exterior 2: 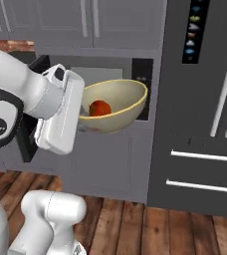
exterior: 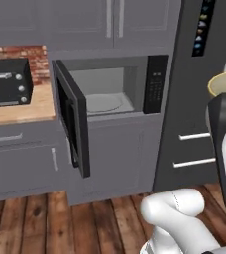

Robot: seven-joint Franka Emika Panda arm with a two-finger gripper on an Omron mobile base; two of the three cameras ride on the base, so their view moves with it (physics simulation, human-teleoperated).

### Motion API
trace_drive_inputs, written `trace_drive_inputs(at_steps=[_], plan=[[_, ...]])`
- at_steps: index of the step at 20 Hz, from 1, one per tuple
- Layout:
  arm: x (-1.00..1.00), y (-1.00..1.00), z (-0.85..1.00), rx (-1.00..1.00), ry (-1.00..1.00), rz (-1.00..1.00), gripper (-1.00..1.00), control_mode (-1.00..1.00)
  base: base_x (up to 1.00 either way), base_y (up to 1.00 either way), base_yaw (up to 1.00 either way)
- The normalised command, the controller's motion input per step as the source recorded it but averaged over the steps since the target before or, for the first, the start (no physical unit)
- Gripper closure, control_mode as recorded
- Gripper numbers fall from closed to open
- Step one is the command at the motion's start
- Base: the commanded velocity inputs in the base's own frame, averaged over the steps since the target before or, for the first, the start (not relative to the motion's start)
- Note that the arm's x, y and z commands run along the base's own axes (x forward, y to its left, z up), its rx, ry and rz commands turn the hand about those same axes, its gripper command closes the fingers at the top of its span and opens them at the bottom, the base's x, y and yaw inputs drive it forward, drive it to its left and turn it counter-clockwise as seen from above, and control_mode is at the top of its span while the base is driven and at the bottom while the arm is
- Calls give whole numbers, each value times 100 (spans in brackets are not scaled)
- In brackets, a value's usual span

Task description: Pick the tomato from the sink and place it in the bowl. Then pick the bowl and place it in the microwave. Then close the microwave door and press the start button.

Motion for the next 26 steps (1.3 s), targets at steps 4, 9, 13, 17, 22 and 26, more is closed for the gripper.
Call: trace_drive_inputs(at_steps=[4,9,13,17,22,26], plan=[[0,0,0,0,0,0,100,100,21,0,24],[0,0,0,0,0,0,100,100,41,-3,21],[0,0,0,0,0,0,100,100,87,-12,11],[0,0,0,0,0,0,100,100,66,-20,4],[0,0,0,0,0,0,100,100,-9,-41,3],[0,0,0,0,0,0,100,100,-12,-73,0]])
